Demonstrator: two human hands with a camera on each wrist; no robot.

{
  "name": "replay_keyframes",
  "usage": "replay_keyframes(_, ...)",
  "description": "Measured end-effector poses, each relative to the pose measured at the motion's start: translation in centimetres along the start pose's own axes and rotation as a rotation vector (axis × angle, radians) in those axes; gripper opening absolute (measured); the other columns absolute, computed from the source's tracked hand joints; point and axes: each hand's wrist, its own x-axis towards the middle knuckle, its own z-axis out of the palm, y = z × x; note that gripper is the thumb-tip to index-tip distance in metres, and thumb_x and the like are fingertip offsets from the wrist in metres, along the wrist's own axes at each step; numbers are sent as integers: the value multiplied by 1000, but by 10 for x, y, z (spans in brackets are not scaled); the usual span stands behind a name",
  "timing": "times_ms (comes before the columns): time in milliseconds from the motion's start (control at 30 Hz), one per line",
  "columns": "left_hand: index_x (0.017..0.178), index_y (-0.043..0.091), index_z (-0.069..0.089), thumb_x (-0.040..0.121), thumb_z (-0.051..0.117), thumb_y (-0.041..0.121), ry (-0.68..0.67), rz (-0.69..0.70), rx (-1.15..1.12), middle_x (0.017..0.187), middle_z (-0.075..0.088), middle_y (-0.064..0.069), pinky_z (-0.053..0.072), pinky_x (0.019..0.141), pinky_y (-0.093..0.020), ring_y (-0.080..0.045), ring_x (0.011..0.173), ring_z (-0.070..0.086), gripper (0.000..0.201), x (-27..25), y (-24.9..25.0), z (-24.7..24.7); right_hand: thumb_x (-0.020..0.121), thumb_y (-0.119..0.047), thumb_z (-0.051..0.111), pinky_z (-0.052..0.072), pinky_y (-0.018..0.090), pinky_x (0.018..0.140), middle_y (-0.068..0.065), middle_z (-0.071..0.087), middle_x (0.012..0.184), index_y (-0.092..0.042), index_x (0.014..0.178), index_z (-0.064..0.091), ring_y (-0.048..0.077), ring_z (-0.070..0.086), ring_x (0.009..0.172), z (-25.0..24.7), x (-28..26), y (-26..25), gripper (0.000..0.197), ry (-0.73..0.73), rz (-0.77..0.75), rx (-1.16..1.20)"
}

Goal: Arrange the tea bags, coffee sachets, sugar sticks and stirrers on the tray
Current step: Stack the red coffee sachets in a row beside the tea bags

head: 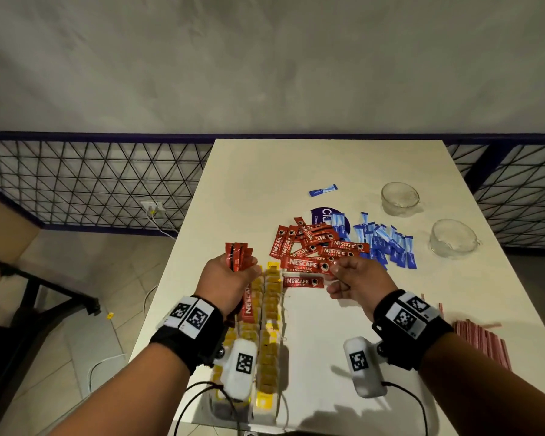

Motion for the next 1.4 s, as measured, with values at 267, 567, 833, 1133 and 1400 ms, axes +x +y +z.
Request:
replay_keyframes(267,88,18,72,80,77,12,22,-51,90,81,73,-4,52,78,-37,-19,69,64,11,-10,-36,-45,91,-2,55,50,32,56,14,67,72,-5,80,60,24,59,49,1,31,68,13,24,278,-261)
replay_keyframes(567,87,18,72,81,75,13,39,-71,123,69,71,-1,53,71,-35,-20,63,64,9,-15,-47,-63,85,-23,61,60,39,73,5,71,65,-16,83,65,22,71,64,19,43,64,8,203,283,-576)
replay_keyframes(833,90,17,71,80,76,15,22,-85,123,78,72,-5,53,74,-35,-22,69,66,11,-15,-47,-61,83,-35,63,57,36,80,3,72,79,-19,75,65,24,69,79,19,57,70,19,190,262,-702)
replay_keyframes(1133,88,21,71,81,75,17,26,-74,117,78,73,-4,54,74,-36,-22,70,66,9,-13,-49,-61,86,-26,60,57,39,82,12,71,94,-13,94,71,29,69,90,20,65,70,19,154,232,-805)
replay_keyframes(1400,89,20,71,81,76,17,0,-70,64,81,74,-6,53,76,-37,-23,72,67,10,-10,-51,-61,81,-50,60,56,36,82,2,72,85,-19,90,64,23,69,79,17,71,78,33,166,244,-879)
